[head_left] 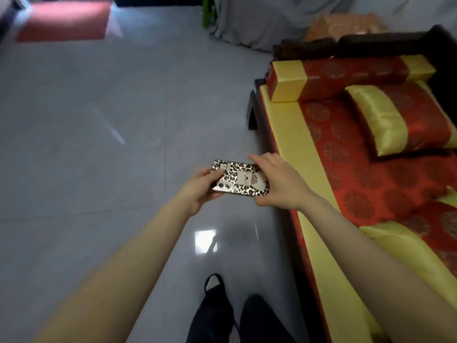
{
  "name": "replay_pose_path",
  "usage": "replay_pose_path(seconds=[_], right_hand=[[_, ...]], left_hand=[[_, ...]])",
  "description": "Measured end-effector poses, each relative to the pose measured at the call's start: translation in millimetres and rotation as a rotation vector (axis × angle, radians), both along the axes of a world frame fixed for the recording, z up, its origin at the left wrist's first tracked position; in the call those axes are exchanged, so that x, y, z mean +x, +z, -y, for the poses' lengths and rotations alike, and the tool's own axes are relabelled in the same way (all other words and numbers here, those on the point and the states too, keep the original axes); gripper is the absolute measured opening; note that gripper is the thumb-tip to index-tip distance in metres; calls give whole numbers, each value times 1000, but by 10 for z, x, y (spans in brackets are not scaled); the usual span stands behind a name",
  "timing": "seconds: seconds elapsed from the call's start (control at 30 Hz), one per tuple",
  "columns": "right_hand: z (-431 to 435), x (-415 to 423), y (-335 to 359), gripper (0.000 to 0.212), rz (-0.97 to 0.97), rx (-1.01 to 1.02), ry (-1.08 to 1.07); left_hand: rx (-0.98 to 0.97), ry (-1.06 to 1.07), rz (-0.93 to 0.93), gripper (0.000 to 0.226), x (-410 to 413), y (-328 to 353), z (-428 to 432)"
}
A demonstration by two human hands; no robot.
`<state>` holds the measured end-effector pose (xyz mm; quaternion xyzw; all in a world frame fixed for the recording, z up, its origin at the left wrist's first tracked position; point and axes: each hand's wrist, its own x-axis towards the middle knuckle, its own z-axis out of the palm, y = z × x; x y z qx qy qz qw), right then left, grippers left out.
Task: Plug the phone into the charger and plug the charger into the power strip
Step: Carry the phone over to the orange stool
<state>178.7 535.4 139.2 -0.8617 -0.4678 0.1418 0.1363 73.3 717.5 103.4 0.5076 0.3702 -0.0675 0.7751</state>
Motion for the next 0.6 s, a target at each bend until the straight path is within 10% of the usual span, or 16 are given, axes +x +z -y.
replay_pose_path(seconds=[0.6], right_hand=[[-3079, 3287, 3, 88, -6, 15, -14]], left_hand=[[49, 34, -12, 12, 3293, 159, -3016]])
